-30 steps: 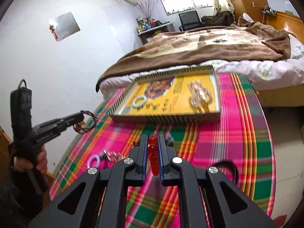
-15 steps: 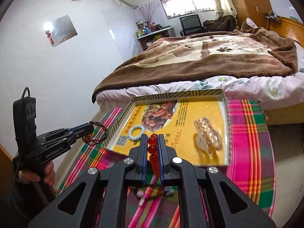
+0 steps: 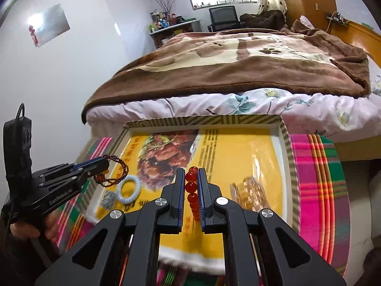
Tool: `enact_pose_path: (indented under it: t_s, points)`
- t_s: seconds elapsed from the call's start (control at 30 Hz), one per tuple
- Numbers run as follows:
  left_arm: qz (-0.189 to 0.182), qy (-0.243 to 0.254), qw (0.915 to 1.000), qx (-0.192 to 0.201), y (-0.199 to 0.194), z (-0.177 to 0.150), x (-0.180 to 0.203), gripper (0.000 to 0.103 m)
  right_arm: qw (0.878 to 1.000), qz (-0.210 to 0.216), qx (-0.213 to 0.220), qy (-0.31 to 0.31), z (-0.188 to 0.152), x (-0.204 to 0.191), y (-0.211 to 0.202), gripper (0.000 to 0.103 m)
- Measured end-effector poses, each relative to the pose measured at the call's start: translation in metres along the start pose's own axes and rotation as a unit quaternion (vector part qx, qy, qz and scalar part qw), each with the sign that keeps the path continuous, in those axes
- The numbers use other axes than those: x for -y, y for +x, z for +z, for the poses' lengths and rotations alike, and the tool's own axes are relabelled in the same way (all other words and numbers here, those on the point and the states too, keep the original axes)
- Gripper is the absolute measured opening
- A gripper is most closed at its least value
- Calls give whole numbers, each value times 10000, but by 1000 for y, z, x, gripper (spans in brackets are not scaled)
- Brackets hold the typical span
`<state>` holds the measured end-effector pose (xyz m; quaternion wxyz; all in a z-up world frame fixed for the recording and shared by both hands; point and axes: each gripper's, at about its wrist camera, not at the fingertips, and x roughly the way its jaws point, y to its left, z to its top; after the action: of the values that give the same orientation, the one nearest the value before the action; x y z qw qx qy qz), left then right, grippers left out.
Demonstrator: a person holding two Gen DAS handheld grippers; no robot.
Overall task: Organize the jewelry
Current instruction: 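Lower the brown beads into the tray and open the left gripper while the right releases the red beads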
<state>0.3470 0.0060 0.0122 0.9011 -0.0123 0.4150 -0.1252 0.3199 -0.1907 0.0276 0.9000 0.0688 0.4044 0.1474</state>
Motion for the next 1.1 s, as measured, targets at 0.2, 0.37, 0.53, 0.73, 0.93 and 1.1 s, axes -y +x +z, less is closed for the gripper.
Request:
enact_pose_path:
  t_s: [0.2, 0.37, 0.53, 0.73, 0.93, 1.1]
  points:
    - [98, -19, 9998, -191, 29, 9, -7, 8, 9998, -18, -205, -58, 9, -6, 27, 10]
    - [190, -58, 9993, -315, 43, 7, -13, 8, 9992, 136, -376, 46, 12, -9, 47, 10]
    - [215, -155, 9989, -390, 51, 4, -20, 8, 9981, 285, -532, 128, 7, -17, 60, 10]
    - [214, -192, 9987, -419, 53, 3, -23, 14, 9971, 232, -696, 204, 4, -18, 71, 10]
    - [176, -145, 9990, -375, 48, 4, -20, 44, 9969, 240, -725, 199, 3, -18, 72, 10]
    - [199, -93, 9991, -365, 46, 4, -16, 51, 9970, 263, -696, 198, 4, -20, 73, 12]
